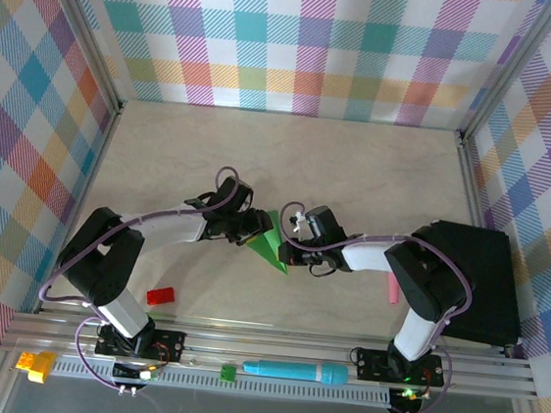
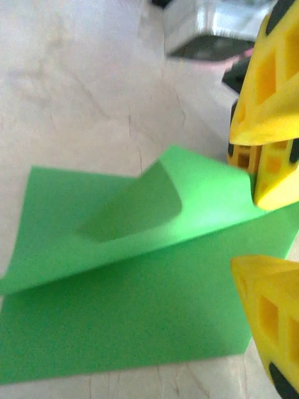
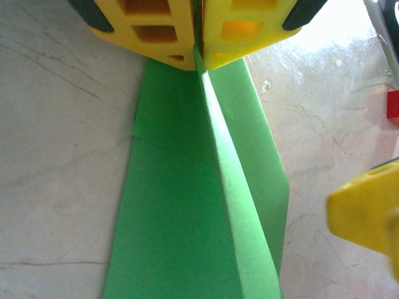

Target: Fold a paper plane with a square sheet of paper (pick it up from the middle)

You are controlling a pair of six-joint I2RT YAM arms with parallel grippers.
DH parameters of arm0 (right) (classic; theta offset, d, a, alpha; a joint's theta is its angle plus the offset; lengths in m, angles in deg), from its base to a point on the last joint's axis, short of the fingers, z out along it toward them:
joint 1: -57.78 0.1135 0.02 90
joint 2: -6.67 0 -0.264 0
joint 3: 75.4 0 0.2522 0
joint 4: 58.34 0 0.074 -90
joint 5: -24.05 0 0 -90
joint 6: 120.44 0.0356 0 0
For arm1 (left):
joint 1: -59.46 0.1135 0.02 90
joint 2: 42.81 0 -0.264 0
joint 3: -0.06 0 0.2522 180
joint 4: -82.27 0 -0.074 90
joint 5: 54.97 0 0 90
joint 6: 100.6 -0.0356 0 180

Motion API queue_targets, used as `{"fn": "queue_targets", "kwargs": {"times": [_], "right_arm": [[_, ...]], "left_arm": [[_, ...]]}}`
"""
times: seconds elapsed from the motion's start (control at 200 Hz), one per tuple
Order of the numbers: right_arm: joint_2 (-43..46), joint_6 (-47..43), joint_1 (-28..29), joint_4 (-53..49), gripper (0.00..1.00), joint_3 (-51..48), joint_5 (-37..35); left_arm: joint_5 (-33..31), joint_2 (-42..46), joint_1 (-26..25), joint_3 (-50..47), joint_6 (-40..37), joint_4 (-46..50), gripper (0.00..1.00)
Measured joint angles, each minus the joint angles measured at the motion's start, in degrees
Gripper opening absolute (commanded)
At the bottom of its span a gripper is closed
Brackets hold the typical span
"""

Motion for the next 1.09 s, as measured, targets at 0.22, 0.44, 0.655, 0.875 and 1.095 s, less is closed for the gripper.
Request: {"fn": "queue_targets", "kwargs": {"times": [0.22,0.44,0.655,0.875,1.095], "right_arm": [[-0.24,1.09,-0.83,1.90,0.10,-0.83,1.77],[-0.55,1.70,-1.64,3.91,0.10,-1.60,3.63],[-0.98,2.49,-2.32,5.03,0.11,-1.90,5.18],[-0.98,3.23,-2.86,5.55,0.18,-1.97,6.47],[0.31,3.82,-3.10,3.63,0.26,-1.99,7.48]], "left_arm": [[4.55,-0.87,0.02,-2.86,1.86,-9.18,0.19],[8.90,-5.38,0.50,-6.08,4.74,-18.05,0.09],[11.82,-8.74,1.36,-8.48,6.97,-25.55,0.07],[13.14,-10.38,1.62,-8.68,7.87,-28.68,0.07],[13.46,-10.95,1.64,-8.68,7.85,-29.05,0.07]]}}
